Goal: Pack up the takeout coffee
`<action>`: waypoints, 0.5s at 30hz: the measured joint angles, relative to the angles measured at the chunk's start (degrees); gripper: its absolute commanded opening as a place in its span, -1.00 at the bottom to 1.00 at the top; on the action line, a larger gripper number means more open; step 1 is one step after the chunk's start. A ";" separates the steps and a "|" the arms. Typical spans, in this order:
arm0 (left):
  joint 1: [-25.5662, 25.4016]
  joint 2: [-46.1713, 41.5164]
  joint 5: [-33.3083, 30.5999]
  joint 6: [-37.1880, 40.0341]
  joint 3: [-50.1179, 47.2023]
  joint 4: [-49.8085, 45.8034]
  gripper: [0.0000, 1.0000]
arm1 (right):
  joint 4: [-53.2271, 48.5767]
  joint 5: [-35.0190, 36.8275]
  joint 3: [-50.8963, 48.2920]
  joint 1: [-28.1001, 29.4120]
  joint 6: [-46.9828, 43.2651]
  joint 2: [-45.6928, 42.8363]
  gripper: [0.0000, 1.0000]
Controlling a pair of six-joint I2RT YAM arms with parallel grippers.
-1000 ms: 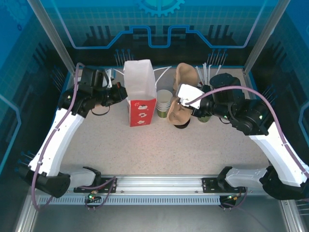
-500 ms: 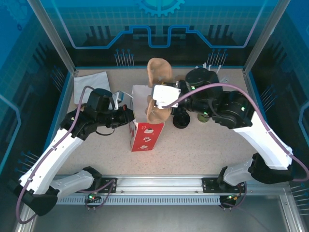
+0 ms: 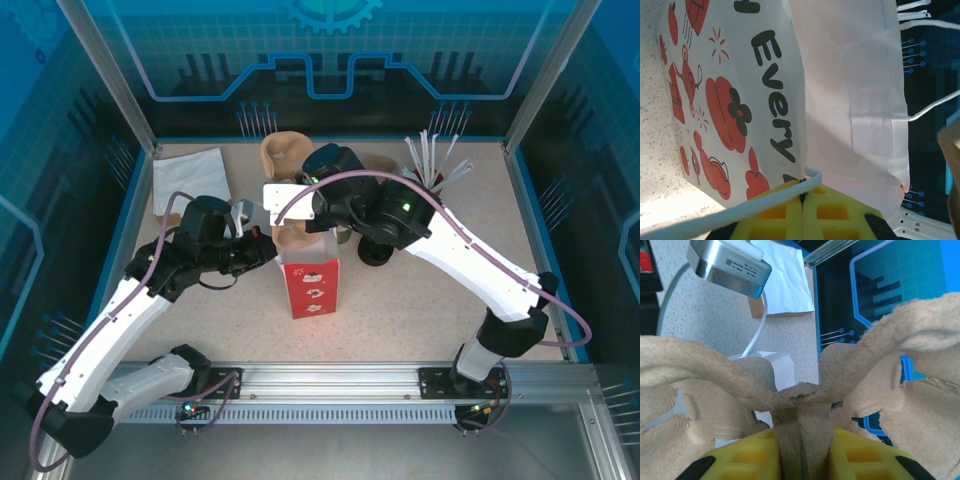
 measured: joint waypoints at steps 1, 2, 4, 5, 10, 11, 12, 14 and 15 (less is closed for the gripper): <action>0.00 -0.17 0.00 -0.17 -0.37 0.02 -0.97 | 0.11 0.26 0.00 0.00 -0.28 0.50 -0.52; 0.00 -0.39 0.00 -0.44 -0.68 0.04 -0.97 | 0.22 0.52 0.00 0.00 -0.61 1.01 -0.52; 0.00 -0.87 -0.02 -0.48 -1.01 0.44 -0.96 | 0.35 0.85 -0.11 0.00 -0.92 1.62 -0.52; 0.00 -1.14 -0.02 -0.48 -1.18 0.52 -0.95 | 0.55 1.11 -0.55 0.00 -1.07 1.68 -0.53; -0.02 -2.05 -0.02 -0.55 -1.90 0.63 -0.93 | 0.42 1.90 -2.58 -0.02 -1.27 1.73 -0.53; -0.02 -2.16 -0.02 -0.70 -2.08 0.63 -0.93 | 0.24 2.03 -2.91 -0.02 -1.27 1.77 -0.53; -0.02 -2.27 0.00 -0.85 -2.19 0.79 -0.93 | 0.09 2.10 -3.21 -0.02 -1.27 1.81 -0.53; -0.02 -2.54 -0.02 -1.18 -2.40 0.92 -0.93 | -0.33 2.47 -3.93 -0.02 -1.25 1.84 -0.53; -0.02 -2.67 -0.02 -1.46 -2.45 0.98 -0.93 | -0.50 2.69 -4.42 -0.02 -1.25 1.84 -0.53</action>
